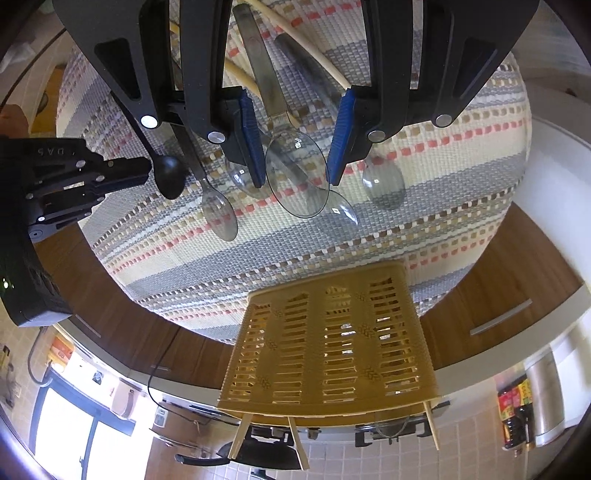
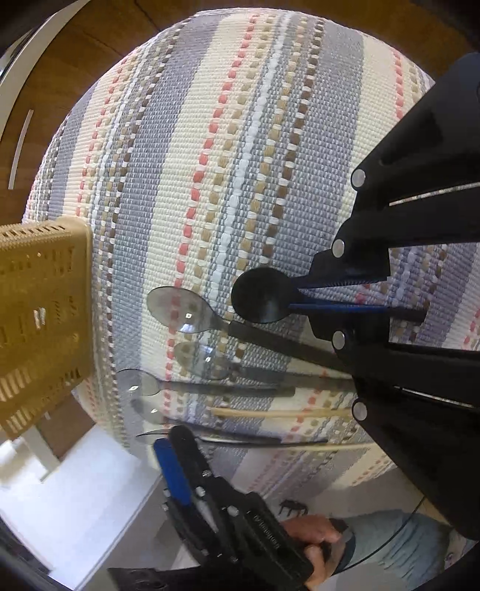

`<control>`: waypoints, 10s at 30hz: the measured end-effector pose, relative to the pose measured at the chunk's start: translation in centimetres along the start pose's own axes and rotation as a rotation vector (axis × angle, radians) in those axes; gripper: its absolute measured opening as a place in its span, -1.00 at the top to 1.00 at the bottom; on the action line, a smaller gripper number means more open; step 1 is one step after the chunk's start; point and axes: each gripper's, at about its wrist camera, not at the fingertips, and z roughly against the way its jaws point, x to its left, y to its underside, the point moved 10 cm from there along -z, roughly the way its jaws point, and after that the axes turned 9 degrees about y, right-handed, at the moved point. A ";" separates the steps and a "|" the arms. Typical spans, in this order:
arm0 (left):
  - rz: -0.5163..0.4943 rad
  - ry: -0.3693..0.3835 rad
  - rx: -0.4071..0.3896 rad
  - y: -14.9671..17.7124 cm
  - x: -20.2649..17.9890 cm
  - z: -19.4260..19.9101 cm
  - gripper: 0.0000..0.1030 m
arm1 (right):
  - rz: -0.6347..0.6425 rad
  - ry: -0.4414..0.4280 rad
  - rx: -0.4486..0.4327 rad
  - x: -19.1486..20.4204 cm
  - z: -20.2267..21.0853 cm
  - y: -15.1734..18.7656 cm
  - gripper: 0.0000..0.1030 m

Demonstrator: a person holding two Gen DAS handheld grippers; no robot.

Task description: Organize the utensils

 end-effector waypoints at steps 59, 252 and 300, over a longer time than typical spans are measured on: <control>-0.127 -0.184 -0.564 -18.8 0.8 19.1 0.37 | 0.001 0.098 -0.922 1.5 21.9 -18.7 0.90; -0.054 -0.204 -0.707 -18.3 5.5 12.2 -0.50 | 0.000 0.210 -0.643 -0.9 13.0 -22.0 0.10; 0.224 0.005 0.160 2.2 6.7 -1.9 0.23 | 0.082 0.123 0.037 8.9 -5.5 -3.6 0.58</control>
